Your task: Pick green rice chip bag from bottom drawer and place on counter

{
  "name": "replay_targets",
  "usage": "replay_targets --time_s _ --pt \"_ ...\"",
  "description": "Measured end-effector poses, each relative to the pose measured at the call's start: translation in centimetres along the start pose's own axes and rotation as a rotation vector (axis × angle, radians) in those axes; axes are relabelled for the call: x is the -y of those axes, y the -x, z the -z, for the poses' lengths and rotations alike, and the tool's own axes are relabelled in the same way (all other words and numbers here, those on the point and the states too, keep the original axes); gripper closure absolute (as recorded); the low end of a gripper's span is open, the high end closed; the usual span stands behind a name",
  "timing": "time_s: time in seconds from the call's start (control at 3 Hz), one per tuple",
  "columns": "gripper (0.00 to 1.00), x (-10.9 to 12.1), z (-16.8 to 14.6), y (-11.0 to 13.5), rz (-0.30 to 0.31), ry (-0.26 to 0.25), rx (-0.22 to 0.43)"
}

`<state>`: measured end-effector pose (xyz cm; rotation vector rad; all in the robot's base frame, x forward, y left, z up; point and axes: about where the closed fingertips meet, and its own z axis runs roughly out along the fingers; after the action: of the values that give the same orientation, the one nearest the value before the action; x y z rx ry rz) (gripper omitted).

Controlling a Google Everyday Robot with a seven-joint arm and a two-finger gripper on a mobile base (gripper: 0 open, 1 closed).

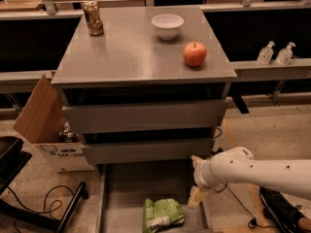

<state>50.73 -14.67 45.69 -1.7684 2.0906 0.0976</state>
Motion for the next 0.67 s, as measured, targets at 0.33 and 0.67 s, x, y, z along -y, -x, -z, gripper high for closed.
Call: replay_targets --time_s 0.33,0.67 --pt "0.00 0.0 0.0 0.0 0.000 0.000 0.000" --pt "0.00 -0.7 -4.4 0.6 0.004 0.027 0.025"
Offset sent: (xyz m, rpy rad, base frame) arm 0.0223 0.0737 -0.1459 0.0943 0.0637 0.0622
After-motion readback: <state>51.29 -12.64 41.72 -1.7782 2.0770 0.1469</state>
